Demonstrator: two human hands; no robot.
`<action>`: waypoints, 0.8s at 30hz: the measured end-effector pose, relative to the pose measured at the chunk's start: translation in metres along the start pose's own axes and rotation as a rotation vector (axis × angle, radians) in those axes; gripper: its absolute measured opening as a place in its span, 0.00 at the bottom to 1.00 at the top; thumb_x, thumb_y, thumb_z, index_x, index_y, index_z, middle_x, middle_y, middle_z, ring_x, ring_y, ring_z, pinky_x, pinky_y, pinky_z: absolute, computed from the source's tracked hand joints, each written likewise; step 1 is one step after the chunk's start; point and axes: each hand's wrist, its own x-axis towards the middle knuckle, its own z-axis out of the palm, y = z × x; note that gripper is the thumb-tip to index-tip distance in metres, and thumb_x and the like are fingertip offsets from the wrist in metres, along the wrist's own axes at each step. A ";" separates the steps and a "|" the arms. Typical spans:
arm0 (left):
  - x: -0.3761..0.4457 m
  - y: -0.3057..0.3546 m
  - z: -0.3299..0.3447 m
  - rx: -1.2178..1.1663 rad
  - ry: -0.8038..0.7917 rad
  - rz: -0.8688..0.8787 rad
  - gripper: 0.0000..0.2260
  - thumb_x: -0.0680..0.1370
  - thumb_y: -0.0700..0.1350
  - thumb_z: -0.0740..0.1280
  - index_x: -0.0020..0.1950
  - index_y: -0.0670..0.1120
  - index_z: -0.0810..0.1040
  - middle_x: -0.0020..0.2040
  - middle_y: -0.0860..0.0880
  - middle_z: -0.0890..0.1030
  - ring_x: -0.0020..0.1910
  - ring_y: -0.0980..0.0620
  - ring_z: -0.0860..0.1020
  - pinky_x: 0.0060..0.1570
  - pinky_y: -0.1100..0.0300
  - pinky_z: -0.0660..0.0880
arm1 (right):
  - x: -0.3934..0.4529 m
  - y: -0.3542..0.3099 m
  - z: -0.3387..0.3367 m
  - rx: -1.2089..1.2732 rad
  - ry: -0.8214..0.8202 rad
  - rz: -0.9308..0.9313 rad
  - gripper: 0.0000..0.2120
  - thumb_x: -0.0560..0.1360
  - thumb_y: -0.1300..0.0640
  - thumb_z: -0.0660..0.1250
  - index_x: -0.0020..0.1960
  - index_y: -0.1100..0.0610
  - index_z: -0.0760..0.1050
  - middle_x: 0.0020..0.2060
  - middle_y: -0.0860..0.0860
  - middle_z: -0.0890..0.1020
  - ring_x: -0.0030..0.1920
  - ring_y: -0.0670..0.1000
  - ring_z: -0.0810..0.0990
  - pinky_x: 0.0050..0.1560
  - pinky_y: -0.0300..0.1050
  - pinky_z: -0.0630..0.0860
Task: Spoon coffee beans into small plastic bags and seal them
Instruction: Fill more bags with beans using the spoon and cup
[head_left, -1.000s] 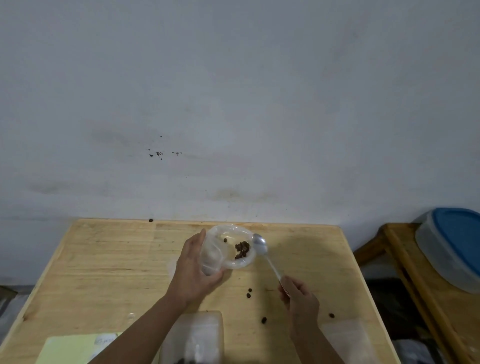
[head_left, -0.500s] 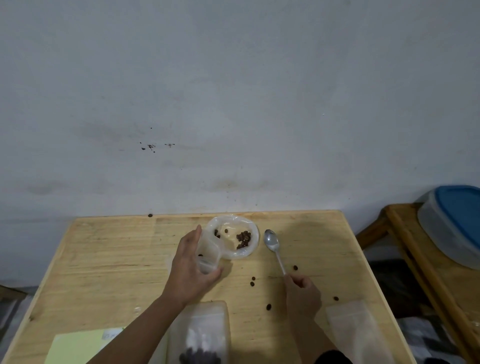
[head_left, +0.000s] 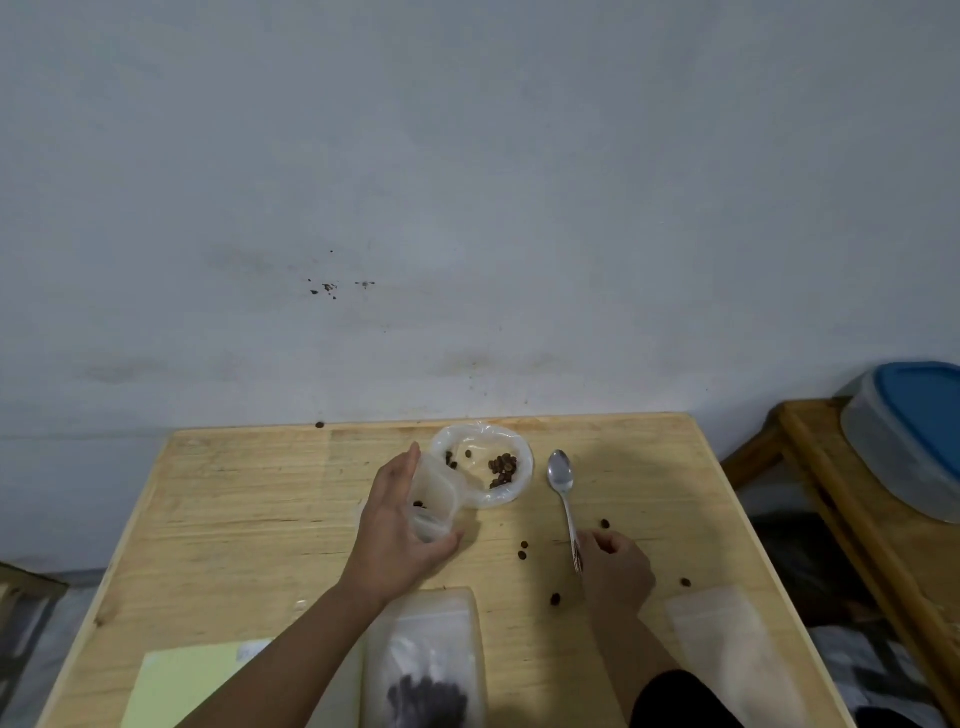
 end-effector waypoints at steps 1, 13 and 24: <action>0.000 0.002 -0.002 -0.007 0.002 0.009 0.49 0.59 0.66 0.67 0.76 0.51 0.55 0.68 0.51 0.64 0.64 0.60 0.64 0.62 0.69 0.61 | -0.006 -0.010 -0.002 0.047 -0.026 -0.031 0.04 0.71 0.57 0.69 0.40 0.57 0.81 0.35 0.50 0.82 0.36 0.47 0.76 0.34 0.32 0.65; -0.013 0.046 -0.043 -0.049 0.017 0.212 0.55 0.57 0.59 0.79 0.76 0.53 0.51 0.66 0.55 0.61 0.65 0.62 0.62 0.59 0.82 0.55 | -0.099 -0.139 -0.025 0.258 -0.632 -0.441 0.06 0.71 0.58 0.70 0.39 0.58 0.83 0.32 0.49 0.81 0.36 0.45 0.77 0.42 0.43 0.74; -0.024 0.082 -0.074 -0.316 0.347 0.087 0.09 0.75 0.45 0.70 0.46 0.61 0.77 0.47 0.57 0.81 0.47 0.63 0.78 0.46 0.71 0.73 | -0.097 -0.152 -0.058 0.413 -0.779 -0.427 0.20 0.66 0.41 0.71 0.47 0.56 0.83 0.43 0.51 0.85 0.45 0.52 0.84 0.49 0.46 0.78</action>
